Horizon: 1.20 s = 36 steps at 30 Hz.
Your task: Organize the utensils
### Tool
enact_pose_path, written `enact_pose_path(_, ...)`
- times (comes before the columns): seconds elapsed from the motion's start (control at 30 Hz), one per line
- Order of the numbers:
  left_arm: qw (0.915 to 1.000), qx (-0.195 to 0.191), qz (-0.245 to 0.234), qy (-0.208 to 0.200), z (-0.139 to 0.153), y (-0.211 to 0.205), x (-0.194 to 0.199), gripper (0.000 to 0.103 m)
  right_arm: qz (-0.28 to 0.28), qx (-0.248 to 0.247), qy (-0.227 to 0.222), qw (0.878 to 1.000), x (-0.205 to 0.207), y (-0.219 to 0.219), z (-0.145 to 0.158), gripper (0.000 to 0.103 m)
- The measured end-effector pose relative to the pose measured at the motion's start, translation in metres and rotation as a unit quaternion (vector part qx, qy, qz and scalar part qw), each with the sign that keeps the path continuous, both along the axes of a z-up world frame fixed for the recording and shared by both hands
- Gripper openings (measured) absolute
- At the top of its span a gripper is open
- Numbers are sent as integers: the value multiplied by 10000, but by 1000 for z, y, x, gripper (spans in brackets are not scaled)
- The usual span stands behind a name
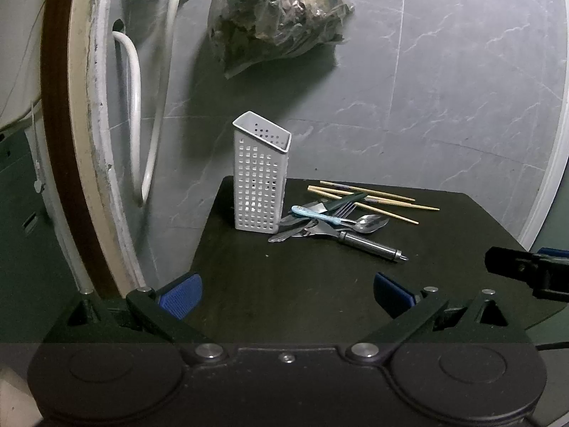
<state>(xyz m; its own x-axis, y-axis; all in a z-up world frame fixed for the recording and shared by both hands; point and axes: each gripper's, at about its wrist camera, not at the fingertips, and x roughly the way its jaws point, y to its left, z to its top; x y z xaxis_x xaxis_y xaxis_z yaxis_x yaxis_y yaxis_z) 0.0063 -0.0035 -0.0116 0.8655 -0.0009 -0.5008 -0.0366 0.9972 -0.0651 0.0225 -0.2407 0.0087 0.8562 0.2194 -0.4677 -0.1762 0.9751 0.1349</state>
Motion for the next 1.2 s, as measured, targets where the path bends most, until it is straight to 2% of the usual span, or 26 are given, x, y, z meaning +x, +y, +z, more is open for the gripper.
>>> enact_pose_path(1.2, 9998, -11, -3, 221, -6, 2, 16, 102, -42, -63, 88, 9999, 14, 2, 1, 103)
